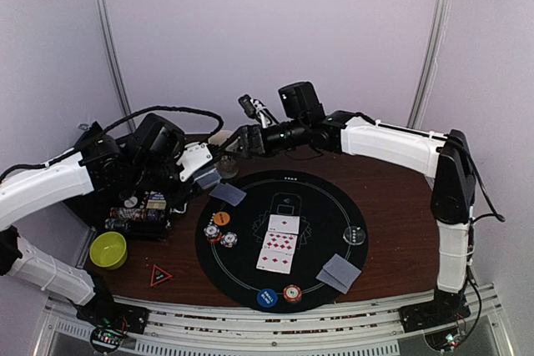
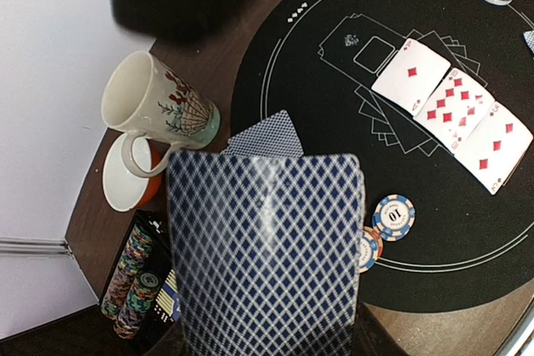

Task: Distribute texas hold em gaming equipment
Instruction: Pick up the poker card from the face-down deck piles.

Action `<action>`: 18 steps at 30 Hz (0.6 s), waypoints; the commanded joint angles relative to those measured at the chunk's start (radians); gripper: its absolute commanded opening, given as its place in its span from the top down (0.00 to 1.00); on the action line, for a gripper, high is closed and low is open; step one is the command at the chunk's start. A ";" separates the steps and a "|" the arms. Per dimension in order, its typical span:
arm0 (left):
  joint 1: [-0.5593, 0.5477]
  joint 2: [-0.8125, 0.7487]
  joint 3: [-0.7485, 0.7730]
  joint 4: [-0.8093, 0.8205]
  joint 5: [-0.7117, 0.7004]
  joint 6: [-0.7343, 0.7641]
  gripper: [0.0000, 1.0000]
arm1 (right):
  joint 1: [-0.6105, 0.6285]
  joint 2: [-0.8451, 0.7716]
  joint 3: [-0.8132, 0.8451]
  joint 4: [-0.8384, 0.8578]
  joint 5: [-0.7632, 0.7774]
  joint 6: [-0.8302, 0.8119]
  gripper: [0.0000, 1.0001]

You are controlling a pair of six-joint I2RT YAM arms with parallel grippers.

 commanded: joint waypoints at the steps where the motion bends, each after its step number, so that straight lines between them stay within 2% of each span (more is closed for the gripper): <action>1: 0.001 -0.017 0.035 0.032 0.007 0.014 0.53 | 0.038 0.063 0.053 -0.033 -0.099 -0.047 0.04; 5: 0.002 -0.013 0.037 0.032 0.012 0.014 0.53 | 0.057 0.090 0.061 0.001 -0.149 -0.054 0.07; 9: 0.001 -0.011 0.040 0.032 0.016 0.014 0.53 | 0.071 0.129 0.107 -0.032 -0.116 -0.063 0.12; 14: 0.001 -0.015 0.033 0.033 0.033 0.023 0.53 | 0.070 0.161 0.146 -0.059 -0.080 -0.044 0.30; 18: 0.001 -0.019 0.031 0.033 0.030 0.025 0.54 | 0.068 0.175 0.198 -0.148 -0.027 -0.084 0.46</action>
